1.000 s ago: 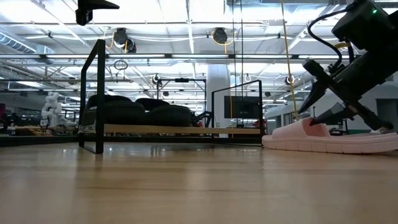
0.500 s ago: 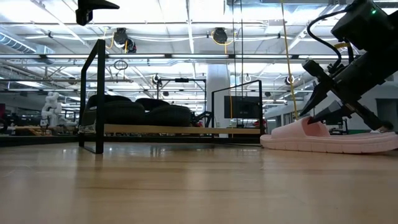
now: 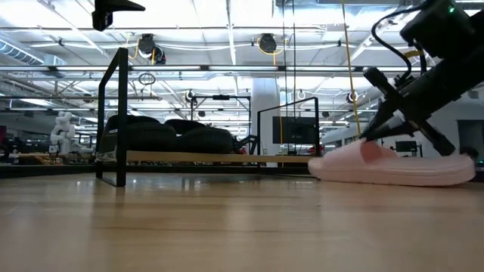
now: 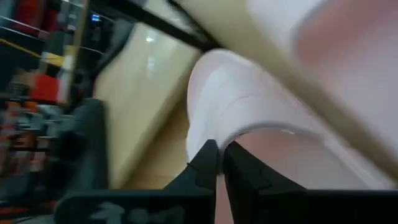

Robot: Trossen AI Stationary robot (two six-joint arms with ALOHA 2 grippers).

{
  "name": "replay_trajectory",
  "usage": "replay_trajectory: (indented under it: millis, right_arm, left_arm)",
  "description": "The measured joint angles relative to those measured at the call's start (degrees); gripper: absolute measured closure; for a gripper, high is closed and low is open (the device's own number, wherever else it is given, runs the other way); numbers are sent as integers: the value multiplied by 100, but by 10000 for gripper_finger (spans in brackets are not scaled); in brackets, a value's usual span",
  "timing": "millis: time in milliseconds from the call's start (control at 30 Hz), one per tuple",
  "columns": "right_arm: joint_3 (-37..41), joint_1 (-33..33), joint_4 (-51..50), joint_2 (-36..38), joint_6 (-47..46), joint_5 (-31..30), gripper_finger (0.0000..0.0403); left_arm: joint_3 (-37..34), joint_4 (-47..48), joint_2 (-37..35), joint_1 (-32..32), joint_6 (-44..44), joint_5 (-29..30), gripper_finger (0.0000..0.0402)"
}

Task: Pick and place slides into the shelf
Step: Put the left pink slide on the shelf

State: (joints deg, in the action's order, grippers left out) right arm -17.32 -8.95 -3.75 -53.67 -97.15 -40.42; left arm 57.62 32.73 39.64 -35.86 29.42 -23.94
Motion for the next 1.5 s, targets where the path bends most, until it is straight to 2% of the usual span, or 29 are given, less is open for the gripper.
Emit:
replay_trajectory:
  millis: [100,233,333,533,600,800,900,1267,1400,1500]
  right_arm:
    - [1,-64,628,-2,162,38,399]
    - [-7,-215,1238,2,-162,390,400]
    - [-61,-369,1330,-2,-570,610,401]
    - [-602,-505,1329,0,-850,606,402]
    - [-865,-499,1318,2,-819,558,402]
    - [-1615,-298,1203,-111,-552,-172,402]
    - [-2099,-85,1204,-465,-250,-176,402]
    - [-4095,772,1401,-2559,159,-116,402]
    - [-4449,1113,1798,-3168,335,539,403]
    - [-4520,1298,2003,-3499,347,665,403]
  left_arm:
    - [0,0,-2,1,40,-2,236]
    - [0,0,0,1,77,-2,236]
    - [-1,0,-1,1,86,-2,236]
    - [1,0,0,0,86,-2,236]
    - [0,-1,0,2,86,-2,236]
    - [-1,-245,0,2,124,-2,236]
    - [0,-439,-2,1,138,-2,236]
    - [-1,-459,-2,1,-208,-2,236]
    - [0,-457,-1,0,-410,0,236]
    - [-1,-457,-2,0,-508,0,236]
